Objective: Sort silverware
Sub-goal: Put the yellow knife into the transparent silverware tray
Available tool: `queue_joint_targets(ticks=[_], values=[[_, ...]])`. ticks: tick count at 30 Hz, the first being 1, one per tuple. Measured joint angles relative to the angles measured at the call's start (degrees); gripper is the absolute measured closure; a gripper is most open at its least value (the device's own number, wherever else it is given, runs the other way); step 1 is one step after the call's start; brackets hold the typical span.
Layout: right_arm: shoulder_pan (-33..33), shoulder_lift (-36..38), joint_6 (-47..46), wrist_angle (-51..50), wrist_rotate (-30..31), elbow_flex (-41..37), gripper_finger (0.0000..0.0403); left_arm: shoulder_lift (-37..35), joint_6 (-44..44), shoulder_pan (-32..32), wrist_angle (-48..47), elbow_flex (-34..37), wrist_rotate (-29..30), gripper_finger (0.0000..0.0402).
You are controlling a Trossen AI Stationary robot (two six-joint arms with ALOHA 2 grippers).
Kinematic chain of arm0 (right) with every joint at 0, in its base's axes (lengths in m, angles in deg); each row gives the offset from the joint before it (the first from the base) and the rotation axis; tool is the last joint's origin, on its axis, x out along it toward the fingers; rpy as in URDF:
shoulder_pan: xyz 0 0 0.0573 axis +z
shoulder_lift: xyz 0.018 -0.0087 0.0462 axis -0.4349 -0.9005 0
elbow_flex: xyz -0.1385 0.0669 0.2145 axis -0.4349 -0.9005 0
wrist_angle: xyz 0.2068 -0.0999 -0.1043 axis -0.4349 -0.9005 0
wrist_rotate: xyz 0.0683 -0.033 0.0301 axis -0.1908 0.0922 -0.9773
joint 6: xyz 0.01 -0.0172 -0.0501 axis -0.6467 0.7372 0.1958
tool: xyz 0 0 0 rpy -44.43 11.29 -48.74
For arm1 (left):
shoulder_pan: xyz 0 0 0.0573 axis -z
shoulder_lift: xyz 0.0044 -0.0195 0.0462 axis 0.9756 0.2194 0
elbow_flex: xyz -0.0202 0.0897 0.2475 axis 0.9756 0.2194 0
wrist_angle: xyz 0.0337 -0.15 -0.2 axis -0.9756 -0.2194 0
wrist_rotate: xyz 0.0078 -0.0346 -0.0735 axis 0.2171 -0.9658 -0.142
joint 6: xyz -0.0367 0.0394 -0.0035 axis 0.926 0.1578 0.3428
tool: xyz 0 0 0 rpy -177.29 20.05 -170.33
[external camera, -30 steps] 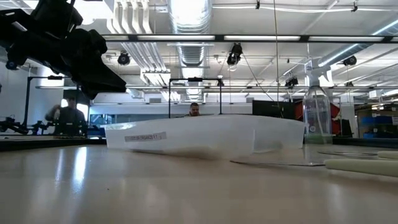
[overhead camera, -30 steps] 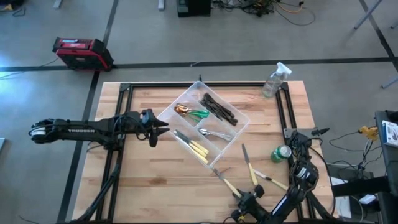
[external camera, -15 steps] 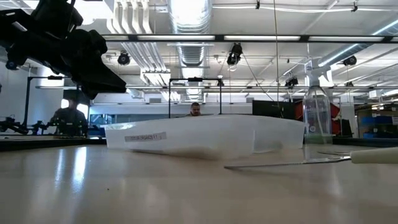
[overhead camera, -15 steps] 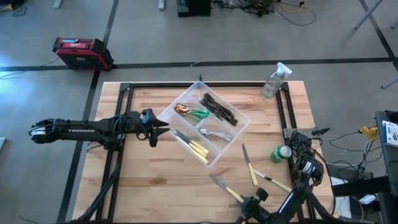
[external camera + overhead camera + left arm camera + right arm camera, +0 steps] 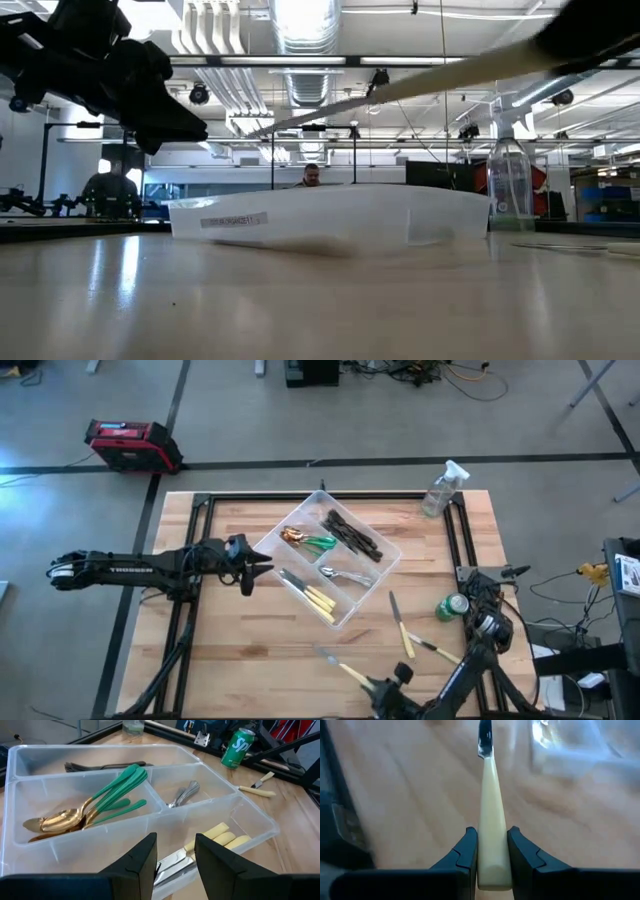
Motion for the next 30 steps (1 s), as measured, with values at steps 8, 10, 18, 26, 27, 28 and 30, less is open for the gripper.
queue_joint_targets(ticks=[8,10,18,26,27,28,30], values=[[-11.9,0.1,9.5,-5.2,0.4,1.0,0.0348,-0.1,-0.8,0.0,1.2,0.0,-0.3,0.0283],[-15.0,0.2,14.1,-4.1,0.4,1.3,0.0348,-0.4,-0.9,0.0,1.2,0.0,-0.5,0.0283],[-27.9,0.3,35.7,2.2,0.0,1.4,0.0348,-1.7,-2.2,0.0,1.2,0.0,-1.0,0.0283],[-34.2,0.3,51.1,9.7,-13.5,1.2,0.0341,-1.9,-2.2,0.0,0.5,0.0,-3.5,0.0283],[-34.2,0.3,51.5,9.7,-14.3,1.2,0.0333,-1.9,-2.2,0.0,0.1,0.0,-3.5,0.0283],[-34.1,0.3,51.8,9.6,-14.9,1.2,0.0325,-1.9,-2.3,0.0,-0.3,0.0,-3.5,0.0283],[-34.0,0.3,51.4,9.6,-16.8,1.2,0.0311,-1.9,-2.7,0.0,-0.3,0.0,-3.5,0.0283]])
